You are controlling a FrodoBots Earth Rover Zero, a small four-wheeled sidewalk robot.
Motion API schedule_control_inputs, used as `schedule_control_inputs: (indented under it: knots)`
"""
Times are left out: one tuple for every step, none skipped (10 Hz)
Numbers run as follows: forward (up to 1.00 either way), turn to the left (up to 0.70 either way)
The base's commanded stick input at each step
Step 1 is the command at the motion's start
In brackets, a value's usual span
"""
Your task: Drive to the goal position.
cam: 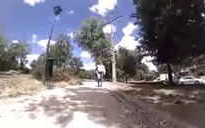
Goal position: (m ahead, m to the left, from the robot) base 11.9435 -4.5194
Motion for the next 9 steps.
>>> schedule_control_inputs:
  knots:
    - [0.70,0.00]
    - [0.70,0.00]
    - [0.70,0.00]
    - [0.70,0.00]
    - [0.70,0.00]
    - [0.70,0.00]
    - [0.70,0.00]
    - [0.70,0.00]
    - [0.70,0.07]
